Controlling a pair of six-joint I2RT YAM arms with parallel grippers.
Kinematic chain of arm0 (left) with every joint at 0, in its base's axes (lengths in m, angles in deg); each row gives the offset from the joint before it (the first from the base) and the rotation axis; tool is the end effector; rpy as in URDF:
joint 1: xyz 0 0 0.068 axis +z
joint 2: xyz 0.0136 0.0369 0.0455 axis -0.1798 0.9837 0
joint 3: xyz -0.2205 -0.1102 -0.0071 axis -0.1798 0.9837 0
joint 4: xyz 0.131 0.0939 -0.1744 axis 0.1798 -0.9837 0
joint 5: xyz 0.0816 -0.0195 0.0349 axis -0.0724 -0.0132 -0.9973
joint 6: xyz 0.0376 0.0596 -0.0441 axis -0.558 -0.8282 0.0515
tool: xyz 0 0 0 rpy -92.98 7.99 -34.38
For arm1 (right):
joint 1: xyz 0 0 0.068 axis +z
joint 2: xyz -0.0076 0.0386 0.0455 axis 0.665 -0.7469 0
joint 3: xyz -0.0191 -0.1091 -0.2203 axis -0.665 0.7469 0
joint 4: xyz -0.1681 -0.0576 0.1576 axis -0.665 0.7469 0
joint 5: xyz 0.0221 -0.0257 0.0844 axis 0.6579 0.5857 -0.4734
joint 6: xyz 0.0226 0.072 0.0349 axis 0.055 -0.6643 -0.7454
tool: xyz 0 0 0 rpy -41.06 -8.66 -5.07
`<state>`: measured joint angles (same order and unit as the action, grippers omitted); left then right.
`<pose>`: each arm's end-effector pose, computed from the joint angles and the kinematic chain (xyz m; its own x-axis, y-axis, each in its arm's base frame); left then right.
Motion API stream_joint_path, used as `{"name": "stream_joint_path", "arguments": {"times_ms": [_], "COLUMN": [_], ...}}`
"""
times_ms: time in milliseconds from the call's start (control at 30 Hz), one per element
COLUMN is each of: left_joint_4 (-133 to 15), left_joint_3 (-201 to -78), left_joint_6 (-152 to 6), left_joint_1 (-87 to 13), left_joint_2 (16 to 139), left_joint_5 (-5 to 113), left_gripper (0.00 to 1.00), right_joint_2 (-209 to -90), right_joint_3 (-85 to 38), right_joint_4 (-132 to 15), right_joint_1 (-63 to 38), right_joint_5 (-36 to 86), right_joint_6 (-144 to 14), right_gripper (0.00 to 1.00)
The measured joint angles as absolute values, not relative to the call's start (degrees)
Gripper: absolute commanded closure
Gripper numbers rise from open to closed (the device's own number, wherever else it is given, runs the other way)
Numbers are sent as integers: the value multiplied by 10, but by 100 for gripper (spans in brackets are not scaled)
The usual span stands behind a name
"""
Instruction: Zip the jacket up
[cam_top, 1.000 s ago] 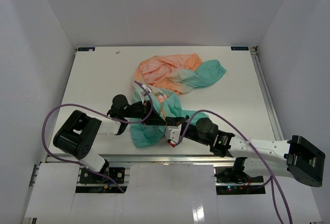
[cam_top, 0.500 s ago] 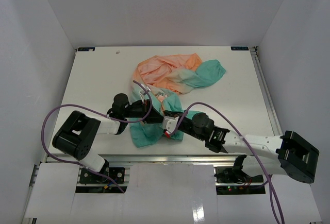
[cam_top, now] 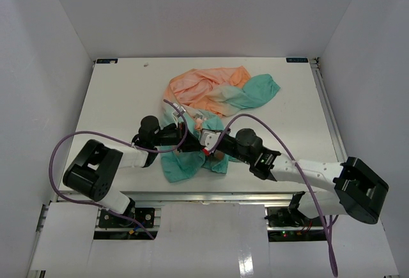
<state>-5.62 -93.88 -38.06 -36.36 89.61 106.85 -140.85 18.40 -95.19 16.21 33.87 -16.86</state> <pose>0.2220 -0.1791 0.1765 -0.7868 -0.0073 -0.6171 0.6155 0.0650 -0.7855 0.1632 0.2562 0.2439 0.5340 -0.3937 -0.7482 -0.6372 0.3942 -0.6623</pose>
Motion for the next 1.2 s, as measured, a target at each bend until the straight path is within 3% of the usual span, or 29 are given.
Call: {"name": "stream_joint_path", "arguments": {"times_ms": [367, 867, 1200], "left_joint_4": [-110, -396, -554], "left_joint_3": [-885, -816, -832], "left_joint_6": [-390, -439, -468], "left_joint_1": [-384, -421, -424], "left_joint_2": [836, 477, 381], "left_joint_5": [973, 859, 743], "left_gripper": [100, 100, 100], "right_joint_2": [-1533, -1628, -1723], "right_joint_3": [43, -46, -134], "right_joint_4": [-890, -882, -865], "right_joint_1": [83, -42, -141], "right_joint_5": [322, 286, 253], "right_joint_6": [-282, -414, -481], "right_gripper": [92, 92, 92]}}
